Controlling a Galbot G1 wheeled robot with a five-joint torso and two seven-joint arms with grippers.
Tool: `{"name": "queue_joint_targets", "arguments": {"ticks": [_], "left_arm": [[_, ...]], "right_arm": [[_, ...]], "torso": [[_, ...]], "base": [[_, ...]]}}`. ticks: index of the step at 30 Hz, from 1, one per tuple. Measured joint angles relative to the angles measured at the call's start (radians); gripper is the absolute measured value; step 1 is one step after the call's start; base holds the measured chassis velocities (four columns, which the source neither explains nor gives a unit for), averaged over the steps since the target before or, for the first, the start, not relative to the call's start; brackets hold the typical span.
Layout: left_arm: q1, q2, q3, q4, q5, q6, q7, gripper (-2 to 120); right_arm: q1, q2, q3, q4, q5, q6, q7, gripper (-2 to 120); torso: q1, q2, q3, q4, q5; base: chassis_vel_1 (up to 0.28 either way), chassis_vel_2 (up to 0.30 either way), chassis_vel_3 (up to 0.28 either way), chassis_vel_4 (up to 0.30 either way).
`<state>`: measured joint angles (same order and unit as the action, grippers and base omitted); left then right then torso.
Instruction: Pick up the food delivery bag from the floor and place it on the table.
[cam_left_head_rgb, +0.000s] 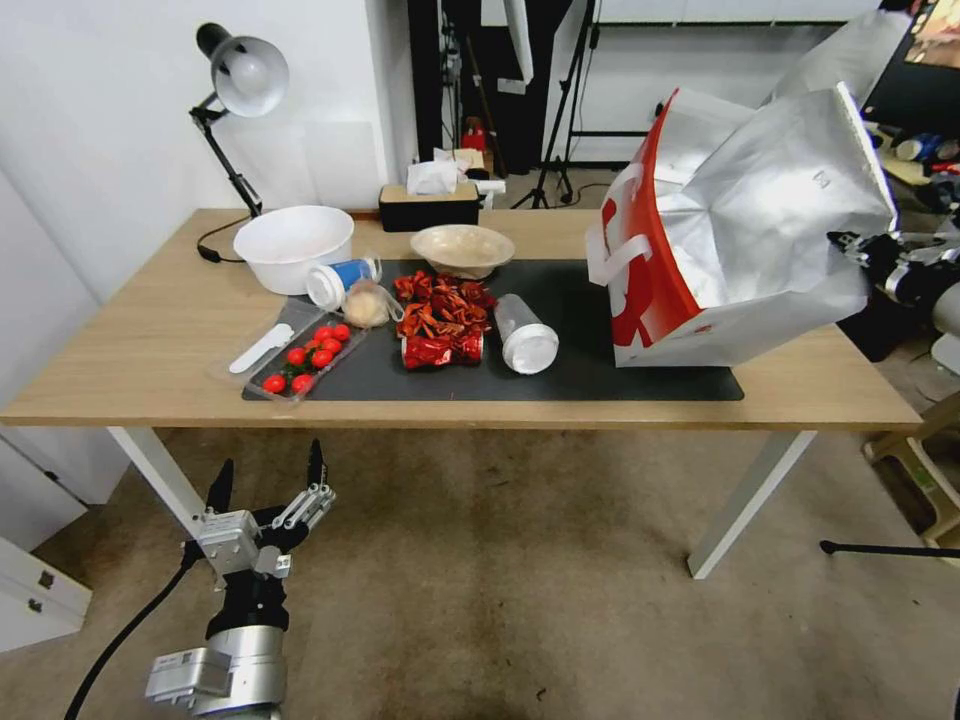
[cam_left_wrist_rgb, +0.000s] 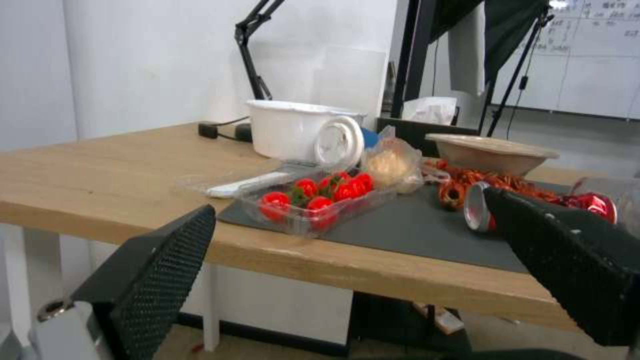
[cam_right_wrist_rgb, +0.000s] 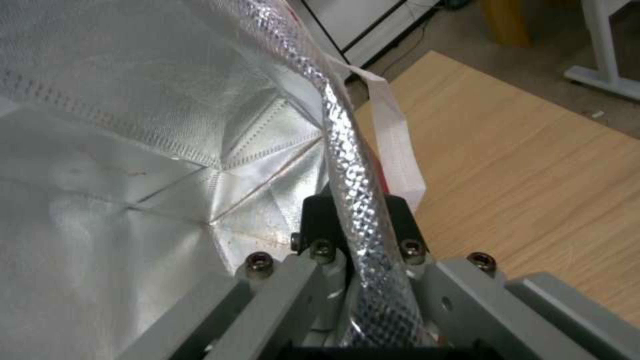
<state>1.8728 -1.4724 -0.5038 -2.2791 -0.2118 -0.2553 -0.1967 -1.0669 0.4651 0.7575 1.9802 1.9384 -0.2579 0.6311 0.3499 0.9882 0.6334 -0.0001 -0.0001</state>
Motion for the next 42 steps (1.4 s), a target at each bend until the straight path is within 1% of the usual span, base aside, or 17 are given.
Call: {"name": "queue_joint_targets", "arguments": {"ticks": [13, 23, 25, 26, 27, 28, 30, 31, 33, 34, 37, 38, 39, 41, 42], "left_arm": [[-0.001, -0.007, 0.003, 0.000, 0.006, -0.003, 0.000, 100], [0.003, -0.010, 0.005, -0.001, 0.008, -0.004, 0.000, 100], [0.005, -0.009, 0.005, -0.002, 0.008, -0.007, 0.001, 100], [0.005, -0.009, 0.005, -0.002, 0.008, -0.007, 0.001, 100], [0.006, -0.009, 0.005, -0.002, 0.008, -0.008, 0.001, 100], [0.008, -0.008, 0.005, -0.002, 0.008, -0.009, 0.001, 100], [0.008, -0.008, 0.004, -0.002, 0.008, -0.010, 0.001, 100], [0.009, -0.007, 0.004, -0.002, 0.008, -0.011, 0.001, 100], [0.012, -0.007, 0.004, -0.003, 0.007, -0.014, 0.001, 100], [0.012, -0.007, 0.004, -0.003, 0.007, -0.014, 0.001, 100], [0.013, -0.007, 0.006, -0.005, 0.008, -0.015, 0.001, 100], [0.013, -0.007, 0.006, -0.005, 0.008, -0.015, 0.001, 100], [0.014, -0.007, 0.007, -0.005, 0.008, -0.015, 0.001, 100], [0.020, -0.008, 0.008, -0.010, 0.008, -0.020, 0.001, 100], [0.020, -0.008, 0.008, -0.010, 0.008, -0.020, 0.001, 100]], "right_arm": [[0.048, -0.035, -0.051, -0.062, 0.013, -0.024, -0.018, 0], [0.075, -0.038, -0.088, -0.078, 0.000, -0.046, -0.042, 0], [0.082, -0.033, -0.102, -0.078, -0.018, -0.042, -0.053, 7], [0.082, -0.033, -0.102, -0.078, -0.018, -0.042, -0.053, 7], [0.084, -0.032, -0.105, -0.078, -0.023, -0.039, -0.057, 10], [0.090, -0.030, -0.113, -0.078, -0.036, -0.033, -0.069, 18], [0.091, -0.030, -0.115, -0.078, -0.040, -0.032, -0.073, 19], [0.093, -0.029, -0.118, -0.078, -0.049, -0.029, -0.081, 24], [0.099, -0.029, -0.130, -0.081, -0.092, -0.014, -0.113, 37], [0.099, -0.029, -0.130, -0.081, -0.092, -0.014, -0.113, 37], [0.102, -0.031, -0.149, -0.091, -0.211, 0.016, -0.179, 51], [0.102, -0.031, -0.149, -0.091, -0.211, 0.016, -0.179, 51], [0.102, -0.031, -0.151, -0.092, -0.226, 0.021, -0.186, 54], [0.106, -0.030, -0.164, -0.100, -0.292, 0.040, -0.220, 66], [0.106, -0.030, -0.164, -0.100, -0.292, 0.040, -0.220, 66]], "torso": [[0.000, 0.000, 0.000, 0.0000, 0.0001], [0.000, 0.000, 0.000, 0.0000, 0.0000], [0.000, 0.000, 0.000, 0.0000, 0.0000], [0.000, 0.000, 0.000, 0.0000, 0.0000], [0.000, 0.000, 0.000, 0.0000, 0.0001], [0.000, 0.000, 0.000, 0.0000, 0.0000], [0.000, 0.000, 0.000, 0.0000, 0.0000], [0.000, 0.000, 0.000, 0.0000, 0.0000], [0.000, 0.000, 0.000, 0.0000, 0.0000], [0.000, 0.000, 0.000, 0.0000, 0.0000], [0.000, 0.000, 0.000, 0.0001, 0.0000], [0.000, 0.000, 0.000, 0.0001, 0.0000], [0.000, 0.000, 0.000, 0.0000, 0.0001], [0.000, 0.000, 0.000, 0.0000, 0.0000], [0.000, 0.000, 0.000, 0.0000, 0.0000]], "base": [[0.000, 0.000, 0.000, 0.000], [0.000, 0.000, 0.000, 0.000], [0.000, 0.000, 0.000, 0.000], [0.000, 0.000, 0.000, 0.000], [0.000, 0.000, 0.000, 0.000], [0.000, 0.000, 0.000, 0.000], [0.000, 0.000, 0.000, 0.000], [0.000, 0.000, 0.000, 0.000], [0.000, 0.000, 0.000, 0.000], [0.000, 0.000, 0.000, 0.000], [0.000, 0.000, 0.000, 0.000], [0.000, 0.000, 0.000, 0.000], [0.000, 0.000, 0.000, 0.000], [0.000, 0.000, 0.000, 0.000], [0.000, 0.000, 0.000, 0.000]]}}
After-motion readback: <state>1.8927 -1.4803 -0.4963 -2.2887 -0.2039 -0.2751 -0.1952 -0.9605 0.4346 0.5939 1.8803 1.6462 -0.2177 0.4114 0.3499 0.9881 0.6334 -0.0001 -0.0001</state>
